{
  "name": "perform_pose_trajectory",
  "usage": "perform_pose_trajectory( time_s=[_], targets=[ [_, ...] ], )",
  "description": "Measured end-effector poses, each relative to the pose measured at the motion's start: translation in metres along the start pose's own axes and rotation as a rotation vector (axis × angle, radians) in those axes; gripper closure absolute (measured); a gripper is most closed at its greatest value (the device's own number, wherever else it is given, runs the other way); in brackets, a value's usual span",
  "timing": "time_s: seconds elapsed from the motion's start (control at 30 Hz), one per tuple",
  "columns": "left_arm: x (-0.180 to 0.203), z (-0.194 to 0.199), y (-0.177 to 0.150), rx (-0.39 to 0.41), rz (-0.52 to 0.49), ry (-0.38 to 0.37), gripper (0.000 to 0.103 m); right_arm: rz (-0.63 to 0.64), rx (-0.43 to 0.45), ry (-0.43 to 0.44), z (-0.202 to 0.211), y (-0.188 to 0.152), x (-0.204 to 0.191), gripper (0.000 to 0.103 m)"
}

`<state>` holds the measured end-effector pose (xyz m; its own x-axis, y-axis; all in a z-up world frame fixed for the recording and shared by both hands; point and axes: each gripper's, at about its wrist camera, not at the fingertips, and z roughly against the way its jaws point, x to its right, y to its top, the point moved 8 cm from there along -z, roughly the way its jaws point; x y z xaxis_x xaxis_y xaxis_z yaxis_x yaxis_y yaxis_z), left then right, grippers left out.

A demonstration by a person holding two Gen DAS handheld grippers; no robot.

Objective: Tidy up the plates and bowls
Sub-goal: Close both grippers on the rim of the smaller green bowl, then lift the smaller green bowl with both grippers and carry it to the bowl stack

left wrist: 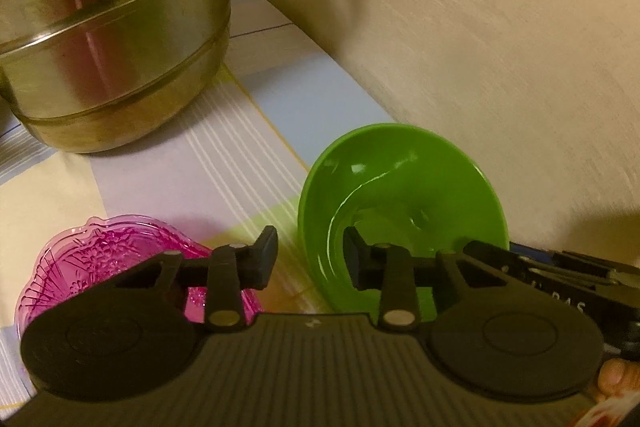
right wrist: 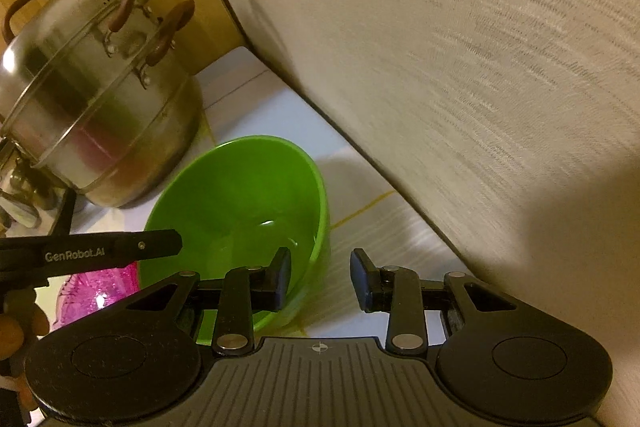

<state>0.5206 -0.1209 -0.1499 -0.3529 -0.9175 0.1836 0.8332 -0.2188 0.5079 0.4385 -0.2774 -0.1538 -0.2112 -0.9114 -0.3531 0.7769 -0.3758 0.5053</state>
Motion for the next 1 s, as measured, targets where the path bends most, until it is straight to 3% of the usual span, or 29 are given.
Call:
perform_pose_trajectory(
  time_s=[0.17, 0.27, 0.67, 1.0],
  targets=[
    [-0.001, -0.004, 0.000, -0.014, 0.001, 0.000, 0.082, 0.003, -0.003, 0.009, -0.004, 0.001, -0.004, 0.083],
    [0.000, -0.005, 0.000, -0.019, 0.001, 0.002, 0.088, 0.004, -0.002, 0.004, -0.005, 0.001, -0.004, 0.084],
    [0.004, -0.001, -0.004, -0.020, -0.005, 0.029, 0.090, 0.018, -0.011, -0.043, -0.008, 0.000, -0.007, 0.088],
    [0.020, 0.035, -0.001, 0.024, -0.005, 0.013, 0.090, 0.019, 0.015, -0.041, 0.020, -0.003, -0.007, 0.089]
  ],
)
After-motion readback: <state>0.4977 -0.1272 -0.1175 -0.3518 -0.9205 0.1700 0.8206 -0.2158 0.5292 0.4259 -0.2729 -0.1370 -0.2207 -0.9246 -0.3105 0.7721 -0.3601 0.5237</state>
